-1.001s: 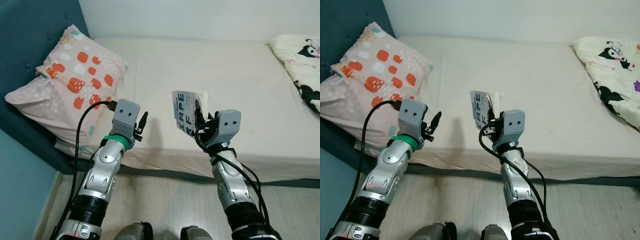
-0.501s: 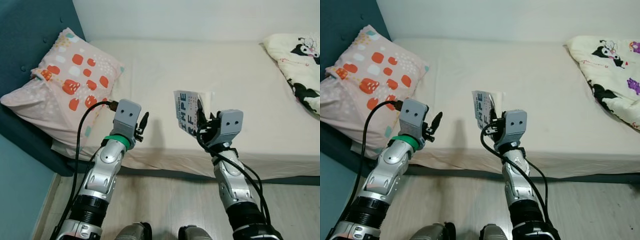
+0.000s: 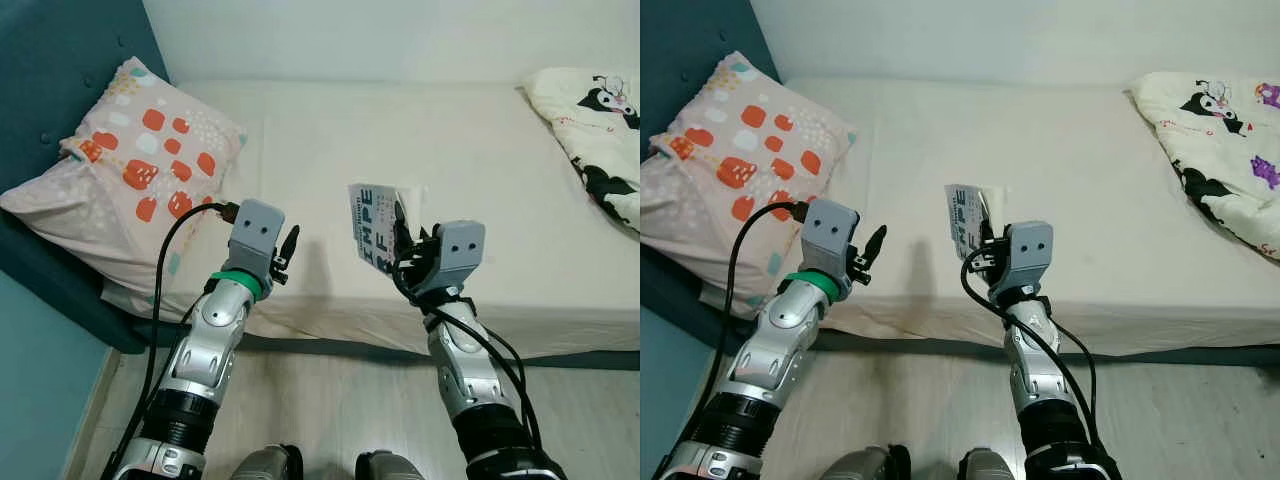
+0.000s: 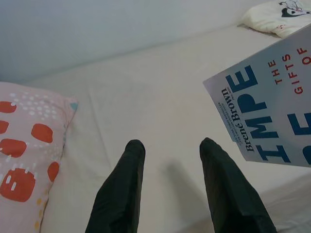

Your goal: Clean up the room

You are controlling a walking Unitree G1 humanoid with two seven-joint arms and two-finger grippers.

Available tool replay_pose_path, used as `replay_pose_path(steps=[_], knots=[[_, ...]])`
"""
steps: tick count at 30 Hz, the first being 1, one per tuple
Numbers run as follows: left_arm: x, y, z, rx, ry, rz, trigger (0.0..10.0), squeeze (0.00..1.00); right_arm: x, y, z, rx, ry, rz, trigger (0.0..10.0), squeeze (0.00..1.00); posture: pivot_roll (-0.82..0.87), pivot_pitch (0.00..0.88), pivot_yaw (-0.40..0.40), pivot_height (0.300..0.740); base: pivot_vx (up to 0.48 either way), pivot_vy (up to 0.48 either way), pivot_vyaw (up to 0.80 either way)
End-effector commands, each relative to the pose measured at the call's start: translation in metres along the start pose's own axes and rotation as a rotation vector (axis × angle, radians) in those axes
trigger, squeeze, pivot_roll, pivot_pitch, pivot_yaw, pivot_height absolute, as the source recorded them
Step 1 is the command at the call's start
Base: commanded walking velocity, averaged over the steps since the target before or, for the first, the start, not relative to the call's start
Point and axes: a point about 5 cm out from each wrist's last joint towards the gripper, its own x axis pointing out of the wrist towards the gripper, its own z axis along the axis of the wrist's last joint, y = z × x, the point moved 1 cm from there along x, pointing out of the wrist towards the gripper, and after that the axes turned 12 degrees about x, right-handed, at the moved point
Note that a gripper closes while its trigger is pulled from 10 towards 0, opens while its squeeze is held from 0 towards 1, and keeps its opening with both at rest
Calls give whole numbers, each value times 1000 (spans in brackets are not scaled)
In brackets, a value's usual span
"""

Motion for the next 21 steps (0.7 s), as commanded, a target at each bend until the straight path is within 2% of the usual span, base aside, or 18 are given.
replay_pose_path(steps=[1, 12, 21], knots=[[0, -1, -4, 14, 15, -1, 10000, 0, 2, 4, 4, 15, -26, 14, 10000, 0, -30, 4, 65, 740, 0, 0, 0], [0, -1, -6, 18, 22, 2, 10000, 0, 2, 3, 2, -10, -8, 4, 10000, 0, -31, 8, 66, 740, 0, 0, 0], [0, -1, -7, 23, 27, 7, 10000, 0, 2, -1, 3, -21, -14, -20, 10000, 0, -31, 13, 66, 740, 0, 0, 749]])
